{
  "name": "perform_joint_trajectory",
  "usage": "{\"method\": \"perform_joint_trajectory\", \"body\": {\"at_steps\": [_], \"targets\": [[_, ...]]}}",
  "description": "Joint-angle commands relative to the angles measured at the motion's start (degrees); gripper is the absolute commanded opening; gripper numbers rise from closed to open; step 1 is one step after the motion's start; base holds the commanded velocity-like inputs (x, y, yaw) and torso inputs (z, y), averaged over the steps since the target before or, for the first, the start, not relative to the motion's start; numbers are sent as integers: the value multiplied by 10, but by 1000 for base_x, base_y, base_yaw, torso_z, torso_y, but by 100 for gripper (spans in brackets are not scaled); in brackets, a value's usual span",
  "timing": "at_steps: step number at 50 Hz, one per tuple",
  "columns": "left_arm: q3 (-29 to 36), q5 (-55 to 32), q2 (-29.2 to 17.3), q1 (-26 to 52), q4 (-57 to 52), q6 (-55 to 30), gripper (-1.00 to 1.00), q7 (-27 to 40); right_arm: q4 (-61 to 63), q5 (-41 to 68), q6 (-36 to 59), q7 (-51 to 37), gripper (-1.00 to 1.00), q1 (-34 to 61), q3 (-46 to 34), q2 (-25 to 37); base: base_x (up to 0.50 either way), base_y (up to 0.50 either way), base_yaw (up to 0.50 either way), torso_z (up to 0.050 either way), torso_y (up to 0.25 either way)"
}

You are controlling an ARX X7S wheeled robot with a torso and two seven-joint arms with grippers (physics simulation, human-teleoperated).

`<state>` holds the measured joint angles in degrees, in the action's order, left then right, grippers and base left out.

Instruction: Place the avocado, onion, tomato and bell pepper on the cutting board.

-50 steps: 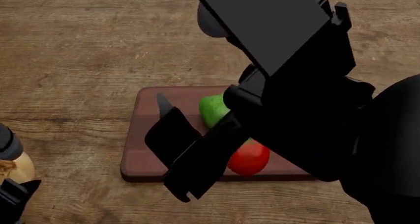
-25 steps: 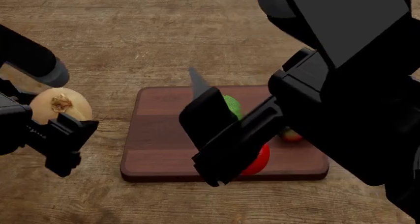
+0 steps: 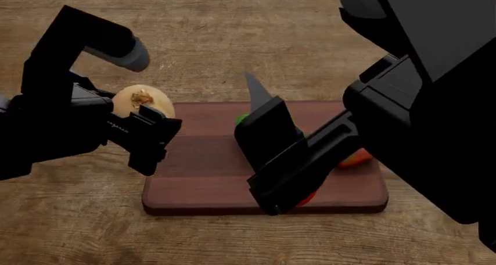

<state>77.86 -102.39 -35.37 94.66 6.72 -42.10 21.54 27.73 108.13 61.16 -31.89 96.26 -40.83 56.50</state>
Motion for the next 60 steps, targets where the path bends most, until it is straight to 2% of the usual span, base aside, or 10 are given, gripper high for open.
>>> {"method": "perform_joint_trajectory", "body": {"at_steps": [1,36,49,58,59,60], "targets": [[1,6,47,-24,72,33,-100,-22,0,3,-1,-5,100,0,-1,1,0,0,0,0,0],[10,41,147,-102,242,105,-100,-108,-2,5,9,-13,100,9,-9,-2,0,0,0,0,0],[7,41,160,-131,245,124,-100,-106,-7,9,14,-18,100,17,-13,-9,0,0,0,0,0],[11,56,147,-125,216,128,-100,-85,-9,1,11,-10,100,14,-12,-12,0,0,0,0,1],[12,60,145,-123,212,130,100,-83,-9,0,12,-10,100,15,-13,-13,0,0,0,0,0],[11,57,144,-123,213,128,100,-82,-10,1,11,-11,100,15,-12,-13,0,0,0,0,0]]}}
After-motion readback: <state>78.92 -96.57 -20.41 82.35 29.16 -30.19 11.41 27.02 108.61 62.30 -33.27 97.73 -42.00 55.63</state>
